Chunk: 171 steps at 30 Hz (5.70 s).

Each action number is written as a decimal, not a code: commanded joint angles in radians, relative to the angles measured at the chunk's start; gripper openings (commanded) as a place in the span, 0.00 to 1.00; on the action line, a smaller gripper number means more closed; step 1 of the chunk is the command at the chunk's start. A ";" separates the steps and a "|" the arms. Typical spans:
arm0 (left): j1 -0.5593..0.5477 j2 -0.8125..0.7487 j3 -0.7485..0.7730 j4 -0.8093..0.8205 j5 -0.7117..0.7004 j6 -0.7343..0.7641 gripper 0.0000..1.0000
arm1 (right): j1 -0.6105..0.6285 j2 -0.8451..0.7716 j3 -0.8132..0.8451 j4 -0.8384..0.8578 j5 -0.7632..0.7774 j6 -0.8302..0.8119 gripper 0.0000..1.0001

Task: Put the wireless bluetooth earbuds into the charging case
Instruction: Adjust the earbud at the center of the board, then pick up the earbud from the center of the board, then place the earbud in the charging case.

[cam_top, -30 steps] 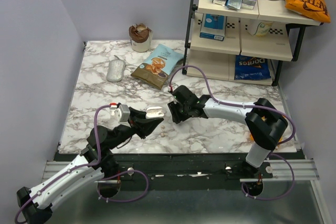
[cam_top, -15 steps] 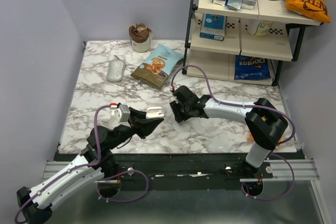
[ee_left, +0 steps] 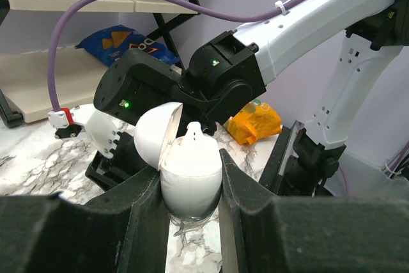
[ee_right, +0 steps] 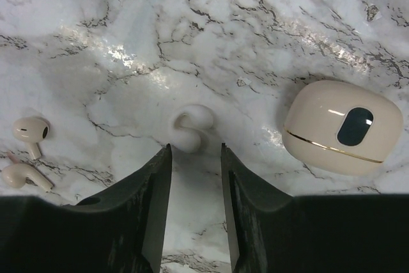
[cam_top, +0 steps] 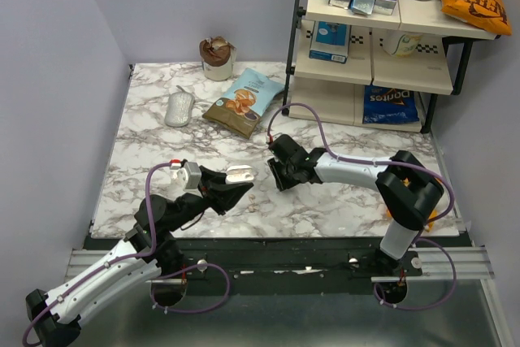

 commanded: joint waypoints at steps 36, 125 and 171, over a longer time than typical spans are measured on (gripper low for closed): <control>-0.014 -0.018 -0.005 -0.011 -0.030 0.006 0.00 | 0.027 0.073 0.135 -0.039 -0.040 0.011 0.53; -0.003 0.544 0.447 -0.170 0.725 0.325 0.00 | 0.051 -0.906 0.195 -0.257 -0.686 -0.387 0.01; -0.003 0.644 0.499 -0.089 0.802 0.219 0.00 | 0.152 -0.852 0.057 -0.021 -0.496 -0.357 0.01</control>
